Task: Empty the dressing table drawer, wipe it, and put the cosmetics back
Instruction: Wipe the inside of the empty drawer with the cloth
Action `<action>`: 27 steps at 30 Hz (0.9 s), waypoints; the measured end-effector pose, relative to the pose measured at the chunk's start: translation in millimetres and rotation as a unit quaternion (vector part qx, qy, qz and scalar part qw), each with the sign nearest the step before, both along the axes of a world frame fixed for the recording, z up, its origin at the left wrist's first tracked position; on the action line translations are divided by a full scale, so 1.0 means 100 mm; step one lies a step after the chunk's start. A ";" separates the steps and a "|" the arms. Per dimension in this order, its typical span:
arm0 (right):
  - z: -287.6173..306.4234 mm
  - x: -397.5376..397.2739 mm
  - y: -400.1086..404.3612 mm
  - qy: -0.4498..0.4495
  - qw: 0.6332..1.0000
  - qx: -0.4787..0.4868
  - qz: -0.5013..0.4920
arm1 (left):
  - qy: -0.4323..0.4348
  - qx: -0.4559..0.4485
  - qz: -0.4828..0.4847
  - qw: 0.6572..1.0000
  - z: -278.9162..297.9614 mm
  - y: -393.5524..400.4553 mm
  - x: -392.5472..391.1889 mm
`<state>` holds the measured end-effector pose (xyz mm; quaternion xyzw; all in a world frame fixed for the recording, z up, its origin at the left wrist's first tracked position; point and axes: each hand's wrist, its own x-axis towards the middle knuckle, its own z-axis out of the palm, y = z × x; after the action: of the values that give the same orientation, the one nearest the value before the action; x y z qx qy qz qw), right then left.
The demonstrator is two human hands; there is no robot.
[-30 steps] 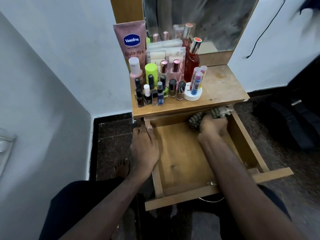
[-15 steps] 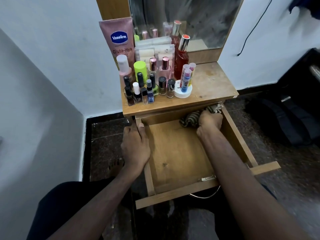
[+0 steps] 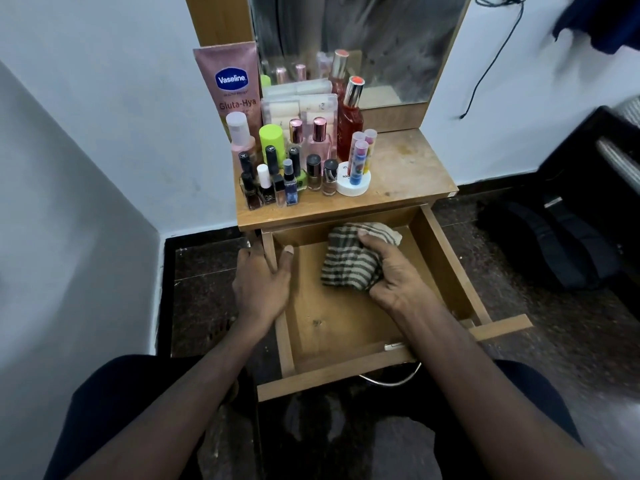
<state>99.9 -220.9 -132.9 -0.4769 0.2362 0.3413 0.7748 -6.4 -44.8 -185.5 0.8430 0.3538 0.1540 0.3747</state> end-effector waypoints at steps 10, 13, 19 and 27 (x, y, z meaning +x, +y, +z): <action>0.27 -0.34 -0.60 -0.128 0.977 -0.083 -0.150 | 0.030 -0.004 -0.001 1.000 0.21 -0.13 -0.10; 0.48 -0.35 -0.79 -0.358 0.839 -0.382 -0.145 | 0.031 -0.002 0.007 1.000 0.22 -0.16 -0.10; 0.25 0.12 -0.70 -0.379 0.631 -0.671 0.085 | 0.021 0.012 0.015 1.000 0.16 -0.15 -0.09; -0.06 0.36 -0.03 -0.459 0.537 -0.666 0.238 | 0.007 0.016 0.007 1.000 0.18 -0.15 -0.10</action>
<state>135.7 -223.8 -139.1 -0.9853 -0.1149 -0.0088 0.1260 -16.4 -60.3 -168.0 0.8476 0.3595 0.1564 0.3576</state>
